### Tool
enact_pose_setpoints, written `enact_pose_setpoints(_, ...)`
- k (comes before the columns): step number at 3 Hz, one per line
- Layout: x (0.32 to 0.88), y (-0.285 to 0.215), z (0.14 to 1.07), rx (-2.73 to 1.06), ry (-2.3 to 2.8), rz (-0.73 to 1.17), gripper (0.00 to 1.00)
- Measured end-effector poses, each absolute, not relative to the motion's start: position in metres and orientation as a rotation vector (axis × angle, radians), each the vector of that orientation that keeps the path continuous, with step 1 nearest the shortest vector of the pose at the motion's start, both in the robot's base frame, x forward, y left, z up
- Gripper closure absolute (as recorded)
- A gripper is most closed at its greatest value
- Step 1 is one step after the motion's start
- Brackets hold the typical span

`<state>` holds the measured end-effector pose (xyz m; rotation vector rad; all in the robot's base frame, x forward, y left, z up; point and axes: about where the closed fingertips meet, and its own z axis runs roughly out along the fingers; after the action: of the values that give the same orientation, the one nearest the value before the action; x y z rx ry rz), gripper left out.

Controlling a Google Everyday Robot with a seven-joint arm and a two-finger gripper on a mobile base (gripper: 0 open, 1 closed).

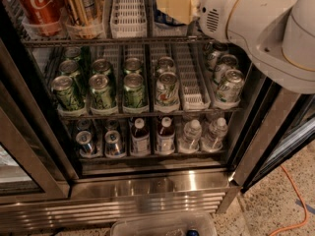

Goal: Pick pepsi can from top shelf of fridge

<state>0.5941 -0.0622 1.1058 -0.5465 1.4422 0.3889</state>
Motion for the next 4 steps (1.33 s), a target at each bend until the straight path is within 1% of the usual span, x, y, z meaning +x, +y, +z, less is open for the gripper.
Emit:
enact_pose_setpoints(3,0.552,-0.053,1.100,-0.664,1.482,0.511,1.00)
enact_pose_setpoints(4,0.540,-0.050,1.097,-0.707,1.467,0.578,1.00)
